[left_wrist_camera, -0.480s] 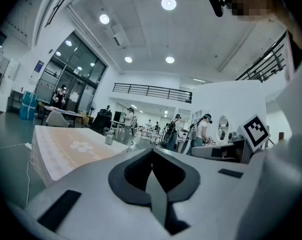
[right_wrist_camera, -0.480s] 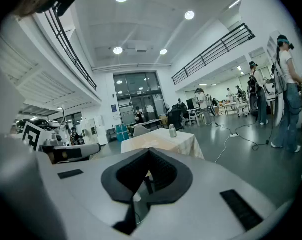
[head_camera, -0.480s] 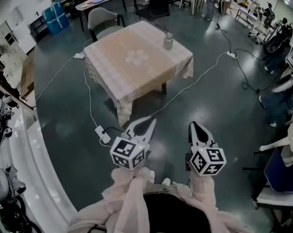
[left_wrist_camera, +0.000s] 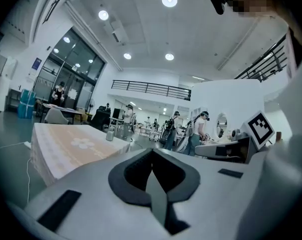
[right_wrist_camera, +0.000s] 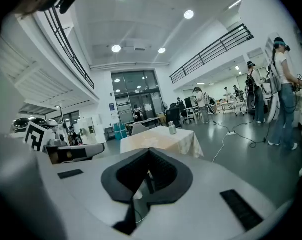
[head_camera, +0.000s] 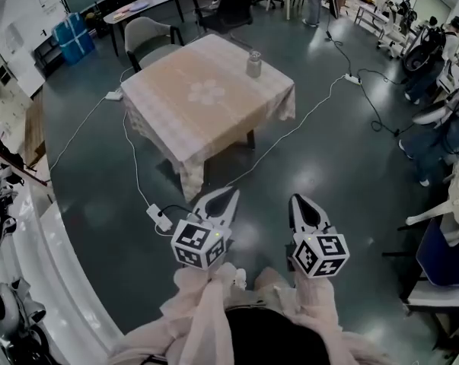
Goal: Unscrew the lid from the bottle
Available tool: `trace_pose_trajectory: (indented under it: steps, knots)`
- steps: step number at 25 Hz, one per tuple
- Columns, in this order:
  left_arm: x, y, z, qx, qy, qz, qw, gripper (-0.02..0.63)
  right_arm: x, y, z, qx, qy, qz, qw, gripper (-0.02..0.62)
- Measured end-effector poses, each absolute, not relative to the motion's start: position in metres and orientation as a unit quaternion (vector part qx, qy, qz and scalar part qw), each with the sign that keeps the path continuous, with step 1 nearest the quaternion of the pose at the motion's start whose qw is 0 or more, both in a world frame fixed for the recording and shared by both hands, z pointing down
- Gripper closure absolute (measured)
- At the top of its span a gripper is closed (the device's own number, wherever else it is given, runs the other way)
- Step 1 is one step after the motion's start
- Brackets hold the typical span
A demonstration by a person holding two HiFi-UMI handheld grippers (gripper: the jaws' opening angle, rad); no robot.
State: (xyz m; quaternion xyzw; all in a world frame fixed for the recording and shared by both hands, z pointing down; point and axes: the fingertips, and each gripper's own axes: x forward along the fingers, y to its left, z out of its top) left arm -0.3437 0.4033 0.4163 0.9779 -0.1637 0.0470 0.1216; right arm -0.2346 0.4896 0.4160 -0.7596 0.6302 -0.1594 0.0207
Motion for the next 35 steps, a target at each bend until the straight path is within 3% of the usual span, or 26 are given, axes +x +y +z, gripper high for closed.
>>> trace_pose_trajectory:
  steps: [10, 35]
  knots:
    - [-0.323, 0.388, 0.436, 0.976, -0.164, 0.065, 0.129, 0.581, -0.218, 0.479, 0.442, -0.759, 0.622, -0.192, 0.030, 0.584]
    - [-0.164, 0.232, 0.427, 0.965, -0.228, 0.058, 0.115, 0.580, -0.047, 0.321, 0.437, -0.726, 0.659, -0.197, 0.029, 0.584]
